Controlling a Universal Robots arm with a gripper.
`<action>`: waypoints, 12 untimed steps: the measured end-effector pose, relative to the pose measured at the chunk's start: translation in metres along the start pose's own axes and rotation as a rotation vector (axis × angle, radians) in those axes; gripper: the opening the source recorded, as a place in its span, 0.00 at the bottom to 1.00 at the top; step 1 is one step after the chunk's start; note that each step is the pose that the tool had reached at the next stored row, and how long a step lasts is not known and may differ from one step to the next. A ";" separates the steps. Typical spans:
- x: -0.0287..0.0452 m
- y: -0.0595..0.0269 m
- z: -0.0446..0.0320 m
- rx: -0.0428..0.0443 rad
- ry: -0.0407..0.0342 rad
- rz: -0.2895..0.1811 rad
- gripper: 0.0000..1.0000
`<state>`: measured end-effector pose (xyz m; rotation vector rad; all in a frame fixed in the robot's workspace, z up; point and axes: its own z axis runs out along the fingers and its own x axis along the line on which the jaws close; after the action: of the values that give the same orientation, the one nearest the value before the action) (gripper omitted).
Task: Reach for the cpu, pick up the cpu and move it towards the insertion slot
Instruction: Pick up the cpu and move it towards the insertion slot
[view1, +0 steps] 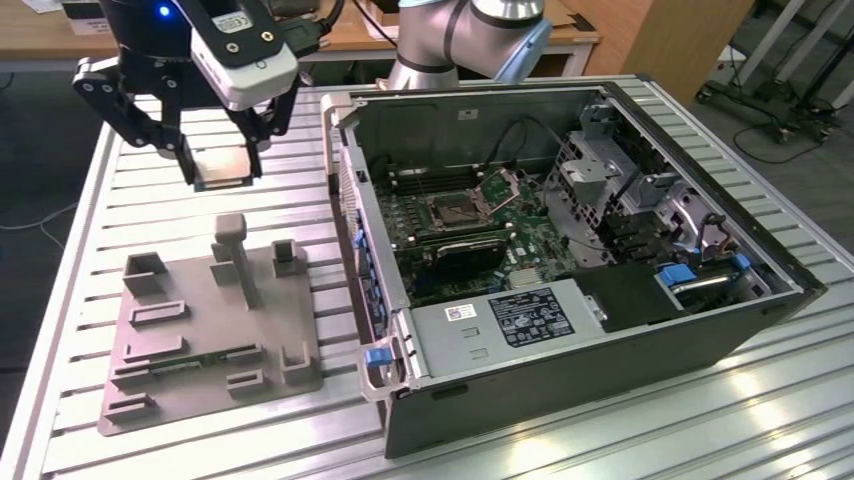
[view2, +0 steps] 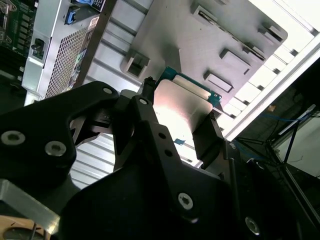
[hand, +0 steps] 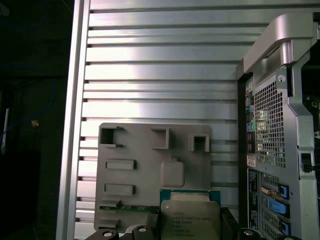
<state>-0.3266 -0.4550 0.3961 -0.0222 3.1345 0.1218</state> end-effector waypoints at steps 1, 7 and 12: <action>-0.0003 0.0000 0.0000 0.0000 0.0000 0.000 0.55; -0.0019 0.0000 0.0000 0.0000 0.0000 0.000 0.55; -0.0033 -0.0001 0.0000 0.0000 0.0000 0.000 0.55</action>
<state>-0.3233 -0.4550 0.3961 -0.0223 3.1345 0.1219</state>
